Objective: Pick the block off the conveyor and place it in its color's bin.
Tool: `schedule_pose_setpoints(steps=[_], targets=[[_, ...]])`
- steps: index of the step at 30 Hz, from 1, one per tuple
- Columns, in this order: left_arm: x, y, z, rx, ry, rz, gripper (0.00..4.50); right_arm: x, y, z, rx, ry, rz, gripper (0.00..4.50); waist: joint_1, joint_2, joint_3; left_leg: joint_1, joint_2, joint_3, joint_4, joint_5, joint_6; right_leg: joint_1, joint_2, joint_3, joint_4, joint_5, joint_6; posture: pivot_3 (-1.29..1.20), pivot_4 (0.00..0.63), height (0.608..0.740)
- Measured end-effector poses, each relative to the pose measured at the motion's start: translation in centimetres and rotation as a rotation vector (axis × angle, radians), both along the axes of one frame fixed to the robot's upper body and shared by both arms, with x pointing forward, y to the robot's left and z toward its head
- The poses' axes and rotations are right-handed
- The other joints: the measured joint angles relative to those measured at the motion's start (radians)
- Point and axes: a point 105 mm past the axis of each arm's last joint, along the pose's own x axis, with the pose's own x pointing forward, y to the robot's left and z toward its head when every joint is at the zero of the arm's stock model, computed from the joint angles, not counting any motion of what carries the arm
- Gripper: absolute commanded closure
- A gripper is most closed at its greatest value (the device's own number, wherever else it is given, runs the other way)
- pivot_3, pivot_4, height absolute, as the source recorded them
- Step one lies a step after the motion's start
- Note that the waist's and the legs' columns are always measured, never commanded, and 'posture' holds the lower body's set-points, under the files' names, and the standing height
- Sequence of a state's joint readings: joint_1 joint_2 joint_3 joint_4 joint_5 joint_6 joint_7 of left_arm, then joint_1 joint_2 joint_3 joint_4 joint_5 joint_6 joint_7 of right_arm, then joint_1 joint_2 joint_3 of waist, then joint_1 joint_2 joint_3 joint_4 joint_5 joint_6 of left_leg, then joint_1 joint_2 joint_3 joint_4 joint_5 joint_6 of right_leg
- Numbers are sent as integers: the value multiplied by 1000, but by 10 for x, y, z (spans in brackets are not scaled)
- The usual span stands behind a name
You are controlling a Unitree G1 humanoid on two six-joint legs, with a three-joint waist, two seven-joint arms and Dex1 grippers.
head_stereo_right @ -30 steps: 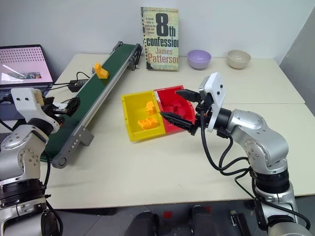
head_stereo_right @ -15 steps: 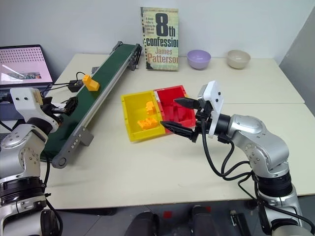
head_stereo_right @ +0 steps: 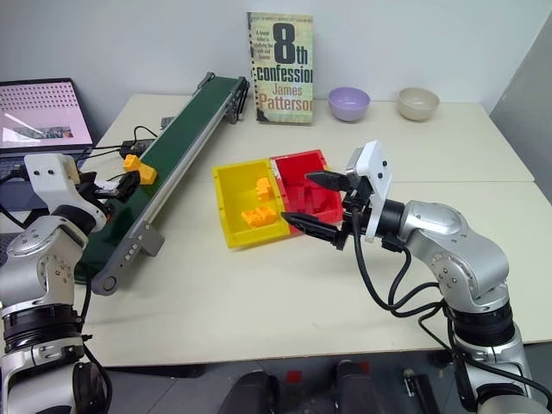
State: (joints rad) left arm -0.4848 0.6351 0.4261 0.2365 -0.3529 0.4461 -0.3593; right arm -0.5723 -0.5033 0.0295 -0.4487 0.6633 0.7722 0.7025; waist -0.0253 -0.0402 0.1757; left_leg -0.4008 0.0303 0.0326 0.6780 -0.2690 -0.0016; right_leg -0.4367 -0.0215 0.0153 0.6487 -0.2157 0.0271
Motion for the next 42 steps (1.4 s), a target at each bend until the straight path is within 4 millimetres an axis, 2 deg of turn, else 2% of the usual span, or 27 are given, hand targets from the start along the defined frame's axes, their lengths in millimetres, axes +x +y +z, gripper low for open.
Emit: schedule_pose_setpoints(steps=[1, 8, 15, 18, 22, 26, 31, 34, 35, 38, 40, 42], targets=[[0, 0, -2, 1, 7, 1, 775, 0, 0, 0, 2, 2, -1, 0, 0, 0, 0, 0, 0, 0, 0, 0, 0, 0, 0, 0, 0, 0, 0, 0, 150, 740], [-1, 0, -3, 2, 13, 2, 2134, -1, 0, 4, 11, -3, 6, 0, 0, 0, 0, 0, 0, 0, 0, 0, 0, 0, 0, 0, 0, 0, 0, 0, 150, 740], [-15, 10, -13, -5, 48, 50, 3422, 2, -1, 6, 13, -5, 2, 0, -1, 0, 0, 0, 1, 0, 0, 0, 0, 0, -2, 0, 0, 0, 0, 0, 150, 740], [-21, 12, -9, -22, 32, 64, 3945, 2, -1, 7, 15, -9, 1, 0, -1, 0, 0, 0, 1, -1, 0, 0, 0, 0, -2, 0, 0, 0, 0, 0, 150, 740], [-24, 10, -6, -24, 32, 68, 3958, 2, -1, 7, 15, -8, -1, 0, 0, 0, 0, 0, 1, 0, 0, 0, 0, 0, -2, 0, 0, 0, 0, 0, 150, 740], [-17, 1, 3, -39, 22, 33, 3958, 3, -3, 7, 19, -9, -23, 0, 3, 0, 0, 0, 0, -1, 0, 0, 0, 0, -1, -1, 0, 0, 0, 0, 150, 740], [3, -49, 33, -18, -6, -180, 3958, 4, -13, 6, 6, -19, -90, 0, 15, 0, 0, -1, -1, 1, 0, 0, 0, 0, 0, 1, -1, 0, 0, 0, 150, 740], [11, -84, 46, 10, -6, -336, 3958, 0, -17, 4, -18, -29, -121, 0, 19, 0, 0, -1, -1, 0, 0, 0, 0, 0, 0, 0, -1, 0, 0, 0, 150, 740], [15, -102, 48, 24, 0, -414, 3958, -3, -21, 1, -41, -29, -142, 0, 21, 0, 0, -1, -2, 0, 0, 0, 0, 0, 0, 0, -1, 0, 0, 0, 150, 740], [24, -152, 53, 64, 3, -619, 3958, -10, -23, -8, -99, -18, -167, 0, 26, 0, 0, -1, -2, -1, 0, 0, 0, 0, 1, 0, -1, 0, 0, 0, 150, 740], [31, -175, 48, 91, 11, -697, 3958, -17, -24, -16, -135, -6, -174, 0, 25, 0, 0, -1, -3, 0, 0, 0, 0, 1, 1, 0, -2, 0, 0, 0, 150, 740], [37, -187, 38, 110, 30, -740, 3958, -21, -27, -23, -162, 13, -188, 0, 22, 0, 0, -1, -3, 1, 0, 0, 0, 0, 2, 1, -2, 0, 0, 0, 150, 740]])
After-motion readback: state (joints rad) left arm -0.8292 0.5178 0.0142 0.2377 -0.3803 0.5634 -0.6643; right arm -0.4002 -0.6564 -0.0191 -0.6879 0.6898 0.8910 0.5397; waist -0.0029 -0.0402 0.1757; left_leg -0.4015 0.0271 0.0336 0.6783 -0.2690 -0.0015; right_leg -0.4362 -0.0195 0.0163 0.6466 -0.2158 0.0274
